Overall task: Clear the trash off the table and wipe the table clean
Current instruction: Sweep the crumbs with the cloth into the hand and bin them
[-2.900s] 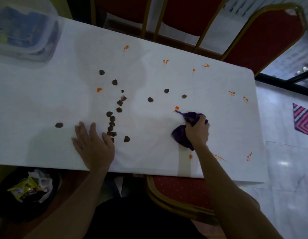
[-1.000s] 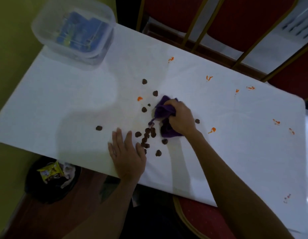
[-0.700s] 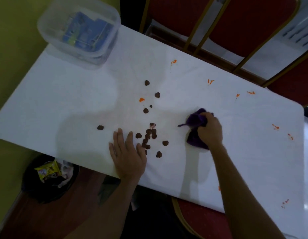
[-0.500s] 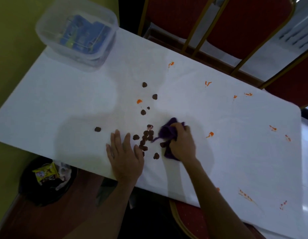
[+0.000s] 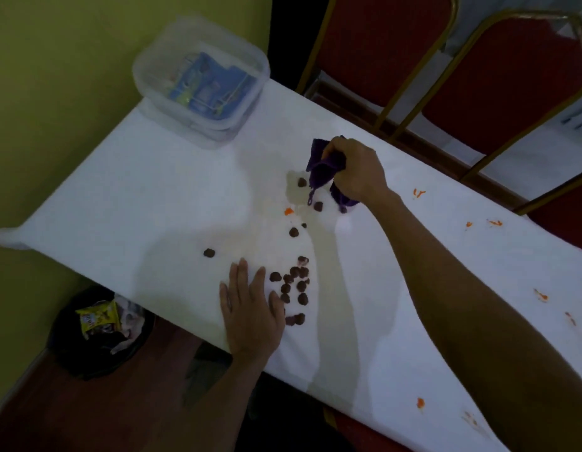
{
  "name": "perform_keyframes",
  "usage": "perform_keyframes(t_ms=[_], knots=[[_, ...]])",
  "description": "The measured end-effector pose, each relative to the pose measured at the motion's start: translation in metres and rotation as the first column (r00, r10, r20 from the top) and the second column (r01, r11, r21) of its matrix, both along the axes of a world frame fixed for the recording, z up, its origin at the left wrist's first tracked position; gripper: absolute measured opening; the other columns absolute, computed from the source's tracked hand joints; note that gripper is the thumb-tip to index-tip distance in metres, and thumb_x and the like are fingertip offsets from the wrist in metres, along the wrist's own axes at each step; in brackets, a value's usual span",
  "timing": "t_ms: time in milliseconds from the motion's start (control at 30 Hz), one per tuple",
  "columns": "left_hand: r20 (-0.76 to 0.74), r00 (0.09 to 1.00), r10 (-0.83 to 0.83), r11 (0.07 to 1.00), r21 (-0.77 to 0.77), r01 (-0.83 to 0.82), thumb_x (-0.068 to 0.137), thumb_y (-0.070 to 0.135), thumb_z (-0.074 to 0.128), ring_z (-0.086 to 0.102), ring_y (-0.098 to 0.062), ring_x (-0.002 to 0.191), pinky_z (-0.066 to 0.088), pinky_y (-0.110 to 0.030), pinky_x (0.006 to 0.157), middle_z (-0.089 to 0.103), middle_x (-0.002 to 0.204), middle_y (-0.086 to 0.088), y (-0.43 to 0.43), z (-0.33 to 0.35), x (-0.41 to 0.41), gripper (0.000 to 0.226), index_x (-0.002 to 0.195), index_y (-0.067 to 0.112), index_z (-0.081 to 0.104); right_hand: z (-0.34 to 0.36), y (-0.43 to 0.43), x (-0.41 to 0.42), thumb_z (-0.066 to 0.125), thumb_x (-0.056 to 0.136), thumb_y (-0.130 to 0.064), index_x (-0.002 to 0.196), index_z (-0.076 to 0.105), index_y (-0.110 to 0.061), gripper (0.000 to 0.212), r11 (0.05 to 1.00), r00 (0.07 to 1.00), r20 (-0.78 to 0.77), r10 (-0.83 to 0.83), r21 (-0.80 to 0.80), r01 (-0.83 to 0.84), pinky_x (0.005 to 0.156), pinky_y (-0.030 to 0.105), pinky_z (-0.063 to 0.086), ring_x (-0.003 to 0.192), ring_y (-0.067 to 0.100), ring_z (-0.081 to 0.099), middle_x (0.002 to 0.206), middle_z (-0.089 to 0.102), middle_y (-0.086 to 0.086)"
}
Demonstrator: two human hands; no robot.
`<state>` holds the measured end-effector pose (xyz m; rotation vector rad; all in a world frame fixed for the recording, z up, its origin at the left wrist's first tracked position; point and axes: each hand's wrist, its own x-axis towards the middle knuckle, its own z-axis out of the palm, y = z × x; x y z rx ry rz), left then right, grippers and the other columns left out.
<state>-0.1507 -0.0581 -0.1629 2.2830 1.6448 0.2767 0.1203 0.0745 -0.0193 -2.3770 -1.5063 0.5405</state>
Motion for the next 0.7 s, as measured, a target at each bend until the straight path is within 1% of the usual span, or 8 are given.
perform_keyframes(t_ms=[100,167,267,400,500,600,633,700], knots=[[-0.004,1.0,0.005,1.0,0.001,-0.005,0.096,0.037,0.049,0.009,-0.025,0.155,0.018,-0.054,0.122,0.022,0.164,-0.013,0.001,0.0,0.0,0.053,0.146,0.016,0.046,-0.017,0.037,0.001,0.067,0.081,0.0,0.117,0.061,-0.022,0.043,0.992,0.99,0.091,0.107,-0.079,-0.1,0.084,0.03,0.043,0.11,0.024,0.058,0.119,0.063,0.005],[0.002,1.0,0.009,1.0,0.005,-0.009,0.096,0.036,0.049,0.01,-0.026,0.155,0.018,-0.054,0.122,0.023,0.164,-0.013,0.0,-0.001,0.0,0.053,0.145,0.016,0.047,-0.034,0.047,0.001,0.066,0.083,-0.003,0.116,0.062,-0.024,0.039,0.978,0.977,0.138,0.163,-0.153,-0.141,0.088,0.034,0.044,0.109,0.026,0.059,0.116,0.064,0.005],[-0.007,1.0,0.0,1.0,0.011,0.0,0.097,0.037,0.047,0.01,-0.026,0.155,0.019,-0.054,0.122,0.023,0.164,-0.012,0.001,0.0,0.0,0.052,0.145,0.017,0.048,-0.054,0.044,-0.001,0.063,0.083,-0.002,0.112,0.064,-0.024,0.037,0.951,0.959,0.17,0.228,-0.251,-0.182,0.091,0.04,0.048,0.105,0.029,0.061,0.112,0.064,0.006],[-0.016,1.0,-0.002,1.0,-0.012,0.002,0.098,0.037,0.045,0.009,-0.026,0.155,0.018,-0.053,0.122,0.023,0.164,-0.012,0.002,-0.001,0.0,0.052,0.145,0.018,0.048,-0.055,0.012,-0.013,0.067,0.079,-0.003,0.108,0.066,-0.024,0.035,0.938,0.947,0.18,0.268,-0.271,-0.214,0.09,0.044,0.05,0.099,0.028,0.062,0.106,0.066,0.004],[-0.006,1.0,-0.004,1.0,-0.005,0.004,0.097,0.037,0.046,0.009,-0.026,0.155,0.018,-0.054,0.122,0.023,0.164,-0.013,0.001,0.0,0.001,0.052,0.145,0.017,0.047,-0.055,-0.03,-0.029,0.066,0.078,-0.003,0.103,0.066,-0.024,0.033,0.928,0.951,0.119,0.286,-0.282,-0.243,0.086,0.044,0.049,0.097,0.025,0.061,0.102,0.065,0.002],[-0.014,1.0,-0.014,1.0,0.003,0.014,0.097,0.037,0.046,0.01,-0.027,0.155,0.018,-0.054,0.122,0.024,0.164,-0.013,0.001,0.001,0.0,0.052,0.145,0.016,0.047,-0.048,-0.064,-0.039,0.069,0.079,-0.004,0.104,0.065,-0.024,0.032,0.883,0.933,0.012,0.361,-0.328,-0.337,0.08,0.034,0.046,0.095,0.019,0.057,0.101,0.062,-0.001],[-0.023,1.0,-0.014,1.0,0.002,0.014,0.098,0.037,0.045,0.009,-0.027,0.155,0.018,-0.054,0.122,0.024,0.164,-0.013,0.002,0.0,0.0,0.053,0.146,0.016,0.047,-0.043,-0.07,-0.036,0.069,0.078,-0.003,0.105,0.066,-0.023,0.035,0.898,0.943,-0.01,0.334,-0.302,-0.321,0.077,0.032,0.045,0.094,0.018,0.056,0.101,0.062,-0.001],[-0.029,1.0,-0.008,1.0,0.005,0.009,0.098,0.038,0.044,0.009,-0.027,0.155,0.017,-0.054,0.122,0.024,0.164,-0.014,0.002,0.0,0.0,0.053,0.146,0.016,0.046,-0.033,-0.078,-0.02,0.068,0.073,0.002,0.107,0.067,-0.022,0.042,0.957,0.981,-0.007,0.196,-0.218,-0.192,0.074,0.031,0.043,0.091,0.017,0.051,0.1,0.058,-0.002]])
